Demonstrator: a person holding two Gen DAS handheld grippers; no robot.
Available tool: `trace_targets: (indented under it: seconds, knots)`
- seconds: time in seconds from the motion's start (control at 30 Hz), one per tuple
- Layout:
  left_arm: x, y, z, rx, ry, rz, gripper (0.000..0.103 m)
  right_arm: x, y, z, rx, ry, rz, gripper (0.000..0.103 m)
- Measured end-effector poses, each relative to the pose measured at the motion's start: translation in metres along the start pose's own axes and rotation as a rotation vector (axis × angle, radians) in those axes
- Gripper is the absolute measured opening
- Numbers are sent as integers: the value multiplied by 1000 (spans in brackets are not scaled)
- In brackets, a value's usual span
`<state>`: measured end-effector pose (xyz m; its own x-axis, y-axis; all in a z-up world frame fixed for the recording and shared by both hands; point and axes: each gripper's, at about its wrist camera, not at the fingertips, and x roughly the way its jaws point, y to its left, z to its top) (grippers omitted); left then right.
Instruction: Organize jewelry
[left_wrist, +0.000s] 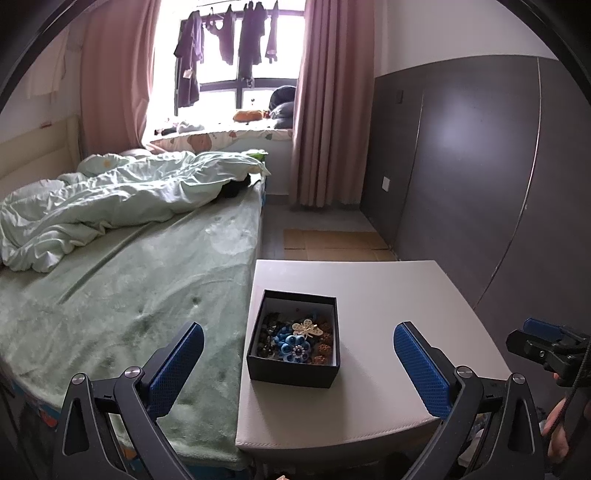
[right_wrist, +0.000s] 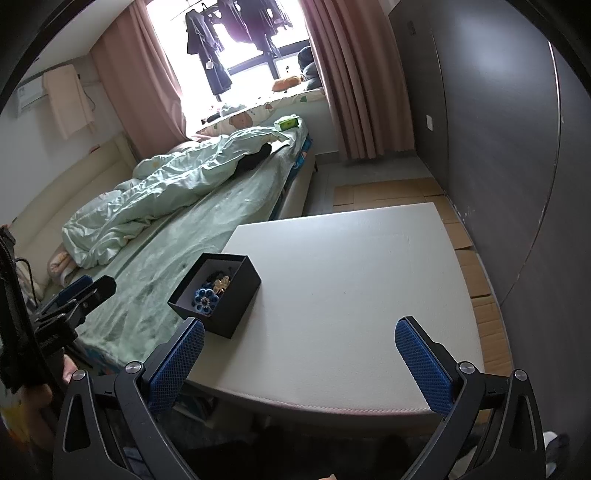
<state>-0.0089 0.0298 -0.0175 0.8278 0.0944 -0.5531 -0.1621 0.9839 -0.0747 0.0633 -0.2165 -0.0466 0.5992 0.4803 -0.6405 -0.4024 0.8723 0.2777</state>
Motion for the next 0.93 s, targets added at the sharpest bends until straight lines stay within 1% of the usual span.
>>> trace_targets:
  seconds: [0.17, 0.3, 0.47, 0.73, 0.93]
  knots:
    - [0, -1, 0, 2, 0, 2, 103, 0, 0, 0, -1, 1, -1, 103]
    - [-1, -4, 0, 17, -8, 18, 103, 0, 0, 0, 0, 1, -3, 103]
    - [-1, -5, 0, 18, -4, 10, 103, 2, -1, -1, 1, 3, -4, 103]
    - [-3, -10, 0, 45, -21, 12, 103, 5, -2, -4, -4, 7, -11, 103]
    - [-2, -10, 0, 45, -12, 5, 103, 6, -3, -4, -1, 11, -13, 103]
